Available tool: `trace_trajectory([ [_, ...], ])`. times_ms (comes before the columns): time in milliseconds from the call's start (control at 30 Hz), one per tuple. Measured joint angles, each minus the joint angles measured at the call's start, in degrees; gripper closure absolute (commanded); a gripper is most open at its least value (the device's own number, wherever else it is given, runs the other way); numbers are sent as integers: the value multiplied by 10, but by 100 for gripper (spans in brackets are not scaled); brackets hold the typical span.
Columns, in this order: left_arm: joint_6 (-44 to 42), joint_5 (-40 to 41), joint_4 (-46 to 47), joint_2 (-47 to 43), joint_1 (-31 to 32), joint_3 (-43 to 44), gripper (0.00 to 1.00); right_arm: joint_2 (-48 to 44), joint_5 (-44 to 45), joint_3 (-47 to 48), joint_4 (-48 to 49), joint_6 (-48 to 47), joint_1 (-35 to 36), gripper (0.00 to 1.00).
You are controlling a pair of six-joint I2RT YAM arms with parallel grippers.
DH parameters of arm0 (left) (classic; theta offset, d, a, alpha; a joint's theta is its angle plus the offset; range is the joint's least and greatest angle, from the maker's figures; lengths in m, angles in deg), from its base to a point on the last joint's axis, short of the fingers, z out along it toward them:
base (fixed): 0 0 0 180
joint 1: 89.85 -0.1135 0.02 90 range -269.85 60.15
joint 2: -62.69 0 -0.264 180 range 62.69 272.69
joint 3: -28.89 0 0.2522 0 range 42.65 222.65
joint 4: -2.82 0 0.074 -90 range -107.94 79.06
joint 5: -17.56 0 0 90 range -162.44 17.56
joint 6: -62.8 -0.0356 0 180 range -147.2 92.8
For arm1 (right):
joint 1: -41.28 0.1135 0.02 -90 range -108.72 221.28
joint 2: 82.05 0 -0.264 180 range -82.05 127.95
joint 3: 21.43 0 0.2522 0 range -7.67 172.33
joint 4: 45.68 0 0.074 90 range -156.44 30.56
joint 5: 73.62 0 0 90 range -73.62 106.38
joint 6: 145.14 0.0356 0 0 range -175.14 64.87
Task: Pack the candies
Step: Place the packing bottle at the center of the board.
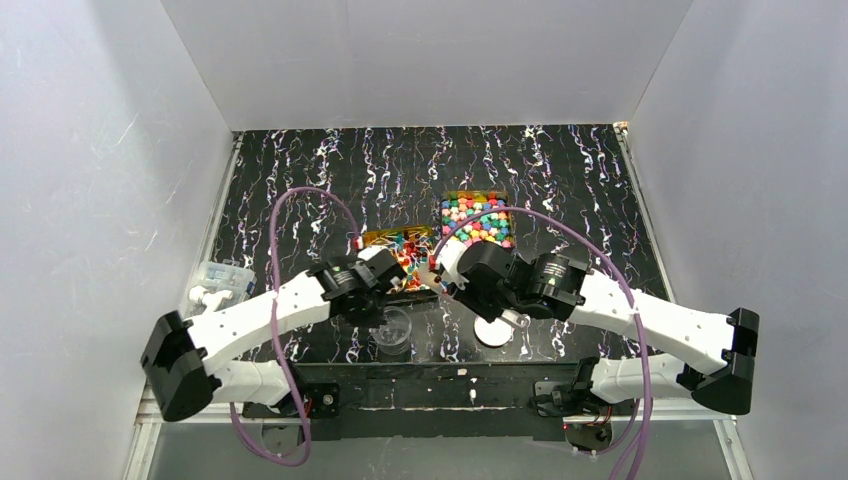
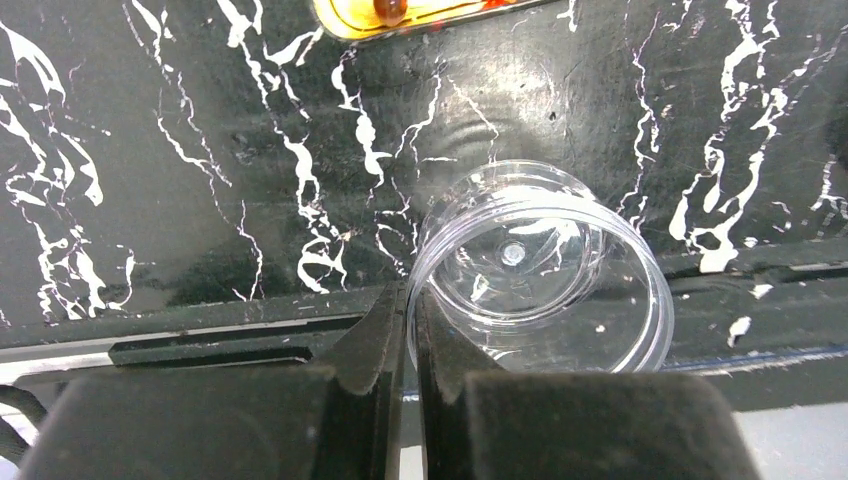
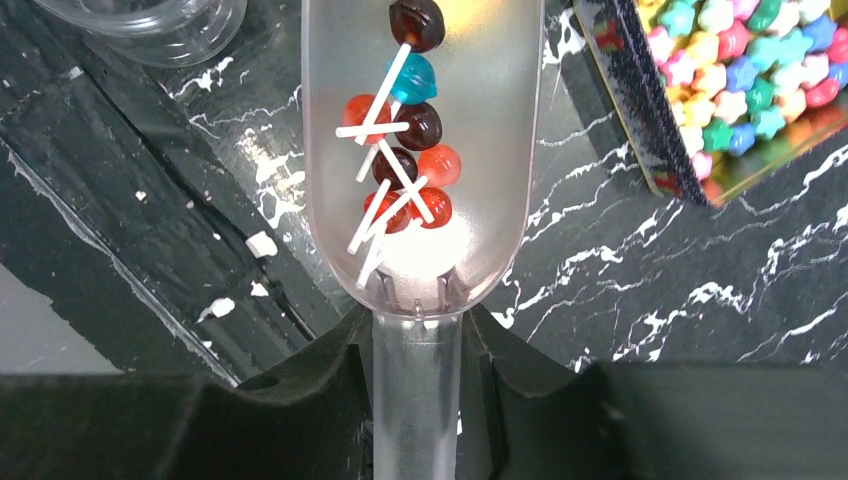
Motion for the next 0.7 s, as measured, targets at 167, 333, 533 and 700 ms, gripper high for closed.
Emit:
trace_trajectory([
  [167,11,37,0,85,40,31,100,-15,7,2,-33,27,0,99],
  [333,12,61,7,140,51,48,100,-19,15,2,-55,55,0,99],
  [533,8,67,27,174,51,55,100,-19,24,2,-75,84,0,99],
  [700,3,78,47,190,51,66,93,-19,30,2,-79,102,0,99],
])
